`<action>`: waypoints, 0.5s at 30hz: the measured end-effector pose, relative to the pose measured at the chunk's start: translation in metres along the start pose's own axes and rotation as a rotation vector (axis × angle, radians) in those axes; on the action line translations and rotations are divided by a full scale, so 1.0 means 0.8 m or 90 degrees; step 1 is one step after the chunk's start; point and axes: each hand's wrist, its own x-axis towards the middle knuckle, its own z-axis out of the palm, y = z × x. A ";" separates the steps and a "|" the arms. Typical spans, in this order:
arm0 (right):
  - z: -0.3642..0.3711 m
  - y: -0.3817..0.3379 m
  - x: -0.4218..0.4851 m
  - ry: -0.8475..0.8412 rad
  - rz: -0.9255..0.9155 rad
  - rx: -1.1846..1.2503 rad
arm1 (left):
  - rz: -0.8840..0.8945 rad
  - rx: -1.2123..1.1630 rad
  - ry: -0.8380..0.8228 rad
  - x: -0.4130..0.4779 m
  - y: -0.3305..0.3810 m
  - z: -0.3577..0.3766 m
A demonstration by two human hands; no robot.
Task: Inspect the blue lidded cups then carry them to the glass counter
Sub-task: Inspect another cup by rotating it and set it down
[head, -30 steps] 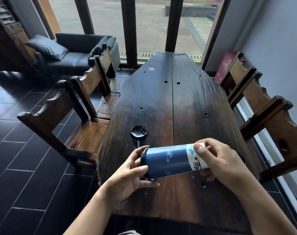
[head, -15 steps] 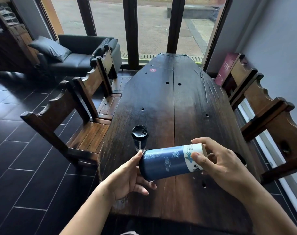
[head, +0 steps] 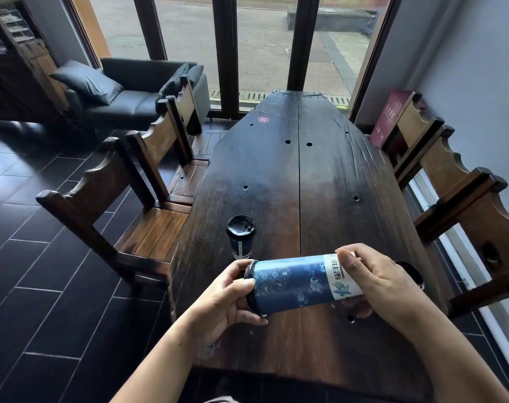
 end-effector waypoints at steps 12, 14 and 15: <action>-0.007 0.001 0.001 0.040 -0.055 0.004 | -0.024 -0.019 -0.043 0.001 0.005 -0.004; -0.010 0.001 -0.002 0.040 -0.074 -0.022 | -0.065 -0.014 -0.051 0.002 0.010 -0.003; -0.010 0.000 -0.003 0.036 -0.083 -0.025 | -0.091 -0.008 -0.056 0.002 0.013 -0.002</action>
